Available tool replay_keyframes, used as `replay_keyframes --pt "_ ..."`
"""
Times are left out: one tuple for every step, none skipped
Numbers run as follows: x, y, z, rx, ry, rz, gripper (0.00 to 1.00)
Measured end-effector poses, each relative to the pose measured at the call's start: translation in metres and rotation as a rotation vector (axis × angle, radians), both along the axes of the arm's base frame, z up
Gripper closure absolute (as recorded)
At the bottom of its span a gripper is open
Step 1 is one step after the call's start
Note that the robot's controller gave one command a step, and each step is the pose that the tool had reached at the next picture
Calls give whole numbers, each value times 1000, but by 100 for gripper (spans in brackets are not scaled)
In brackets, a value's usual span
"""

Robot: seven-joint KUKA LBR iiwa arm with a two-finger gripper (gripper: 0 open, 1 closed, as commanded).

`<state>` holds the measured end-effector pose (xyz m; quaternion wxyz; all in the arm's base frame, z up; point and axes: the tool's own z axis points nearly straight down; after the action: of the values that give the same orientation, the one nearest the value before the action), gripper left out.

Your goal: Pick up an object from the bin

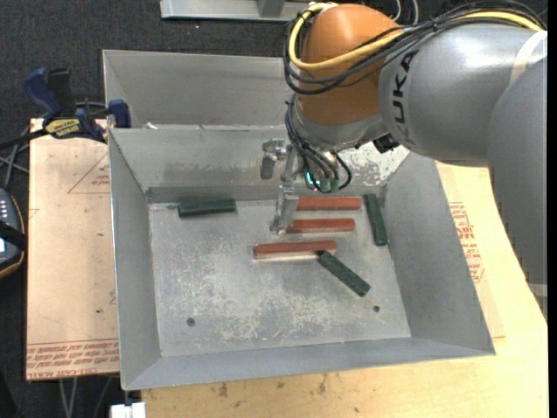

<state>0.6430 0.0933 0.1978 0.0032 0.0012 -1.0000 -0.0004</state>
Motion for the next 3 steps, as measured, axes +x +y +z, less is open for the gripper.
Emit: replay_keyframes --pt "2 0 5 0 -8 -2 0" --pt "-17 -43 -80 1 -11 59 0" --pt "-23 -67 -82 1 -4 105 0"
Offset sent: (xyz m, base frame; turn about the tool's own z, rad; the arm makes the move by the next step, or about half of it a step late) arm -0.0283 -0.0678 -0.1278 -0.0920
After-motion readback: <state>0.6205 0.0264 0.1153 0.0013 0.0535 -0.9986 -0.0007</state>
